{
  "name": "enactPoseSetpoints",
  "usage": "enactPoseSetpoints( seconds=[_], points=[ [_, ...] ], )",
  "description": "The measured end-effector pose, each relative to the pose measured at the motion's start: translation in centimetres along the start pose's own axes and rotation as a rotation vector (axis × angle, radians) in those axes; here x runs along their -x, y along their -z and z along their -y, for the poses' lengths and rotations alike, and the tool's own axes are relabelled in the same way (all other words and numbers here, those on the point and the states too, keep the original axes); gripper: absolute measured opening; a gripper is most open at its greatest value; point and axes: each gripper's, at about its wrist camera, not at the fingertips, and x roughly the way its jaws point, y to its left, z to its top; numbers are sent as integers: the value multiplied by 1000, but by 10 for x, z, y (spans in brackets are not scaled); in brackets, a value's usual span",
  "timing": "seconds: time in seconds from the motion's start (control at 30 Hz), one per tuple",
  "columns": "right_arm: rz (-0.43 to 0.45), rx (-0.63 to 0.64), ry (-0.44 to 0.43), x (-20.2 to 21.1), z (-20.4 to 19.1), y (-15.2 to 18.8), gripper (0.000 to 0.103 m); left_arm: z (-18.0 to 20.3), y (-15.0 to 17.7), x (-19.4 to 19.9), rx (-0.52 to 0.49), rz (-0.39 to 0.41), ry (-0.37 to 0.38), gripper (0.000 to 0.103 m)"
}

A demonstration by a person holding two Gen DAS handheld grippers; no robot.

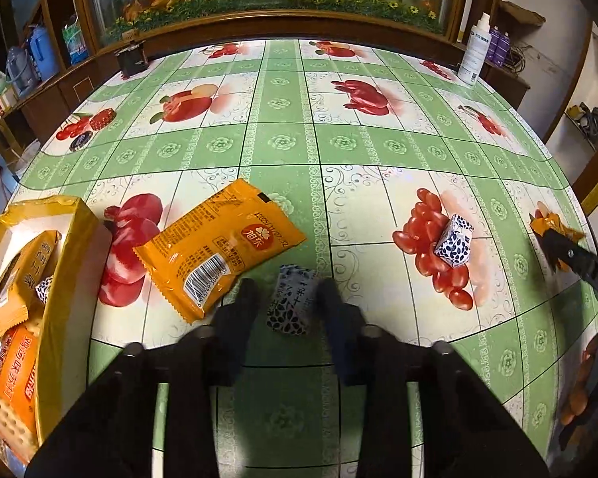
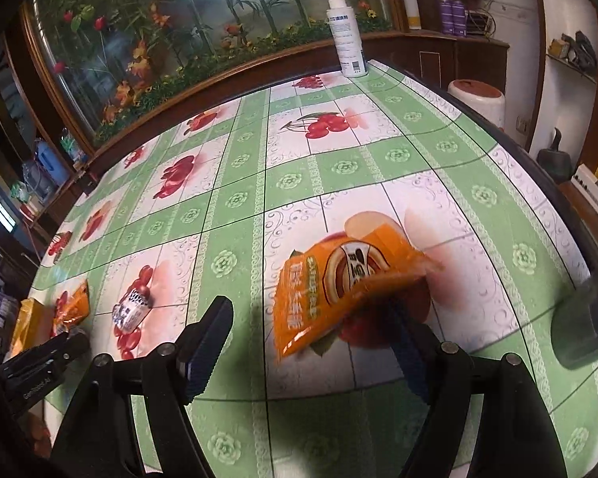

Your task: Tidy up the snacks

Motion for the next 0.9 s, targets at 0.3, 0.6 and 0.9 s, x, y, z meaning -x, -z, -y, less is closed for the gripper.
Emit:
enactPoseSetpoints(
  seconds=[0.3,0.6,0.9],
  points=[
    [-7,151,41,-7,-16,-1,47,-9,6,6,29,2,71,17],
    [6,172,-72,21,-31,16,42,-24,22,24,89,7,122,17],
    [21,170,-235,63,-53,41,42,-29,40,60,104,46,109,17]
  ],
)
